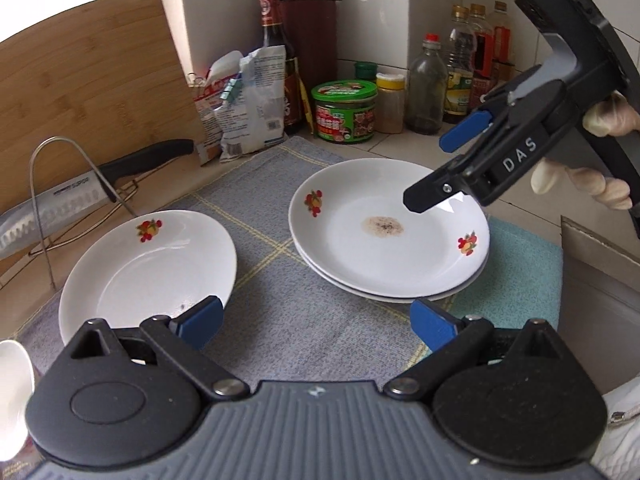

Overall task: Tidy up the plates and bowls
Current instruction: 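Lower the stained plate onto the other plate and open the right gripper, then move the left tool toward the rim of a fruit-print plate on the mat, then close the left gripper on the fruit-print plate rim, then lift the fruit-print plate with the left gripper and carry it toward the plate stack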

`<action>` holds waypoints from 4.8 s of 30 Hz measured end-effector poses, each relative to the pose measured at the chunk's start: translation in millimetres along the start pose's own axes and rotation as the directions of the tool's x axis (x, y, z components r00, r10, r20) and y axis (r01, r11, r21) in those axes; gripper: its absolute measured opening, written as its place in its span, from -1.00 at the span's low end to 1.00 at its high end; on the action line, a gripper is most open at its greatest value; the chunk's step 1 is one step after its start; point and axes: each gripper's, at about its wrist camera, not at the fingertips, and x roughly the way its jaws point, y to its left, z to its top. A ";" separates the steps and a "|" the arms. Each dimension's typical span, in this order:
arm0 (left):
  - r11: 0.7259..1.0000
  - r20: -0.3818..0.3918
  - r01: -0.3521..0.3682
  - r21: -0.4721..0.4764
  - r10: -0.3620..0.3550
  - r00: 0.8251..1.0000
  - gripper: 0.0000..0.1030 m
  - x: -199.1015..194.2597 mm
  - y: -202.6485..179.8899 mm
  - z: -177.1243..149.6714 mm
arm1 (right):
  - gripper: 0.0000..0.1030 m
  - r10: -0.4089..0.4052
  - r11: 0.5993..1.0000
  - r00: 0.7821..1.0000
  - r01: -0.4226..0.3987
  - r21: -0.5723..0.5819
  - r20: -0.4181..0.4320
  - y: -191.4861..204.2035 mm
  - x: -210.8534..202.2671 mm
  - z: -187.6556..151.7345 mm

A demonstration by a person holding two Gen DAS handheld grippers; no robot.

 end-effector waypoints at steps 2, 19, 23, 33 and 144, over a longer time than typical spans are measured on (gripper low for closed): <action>0.998 0.010 -0.044 -0.040 0.045 0.999 0.95 -7.9 6.0 -4.5 | 1.00 0.001 1.000 1.000 0.000 -0.018 0.017 11.4 -3.4 0.3; 0.958 0.032 -0.209 -0.197 0.220 0.975 0.99 -80.4 71.6 -62.8 | 1.00 -0.031 0.999 0.994 0.035 -0.036 0.103 139.9 -3.5 -1.0; 0.946 0.013 -0.238 -0.218 0.246 0.969 0.99 -92.9 81.8 -74.9 | 1.00 -0.009 0.996 0.997 0.015 -0.085 0.077 165.8 2.5 -4.1; 0.901 -0.035 -0.328 -0.285 0.332 0.943 0.99 -112.1 96.7 -83.8 | 1.00 0.079 0.977 0.997 -0.078 -0.199 -0.001 198.0 52.2 -0.6; 0.949 -0.472 0.294 -0.118 -0.314 0.824 0.86 147.7 208.2 74.7 | 1.00 0.050 0.987 0.990 -0.030 -0.156 0.129 163.1 121.6 18.7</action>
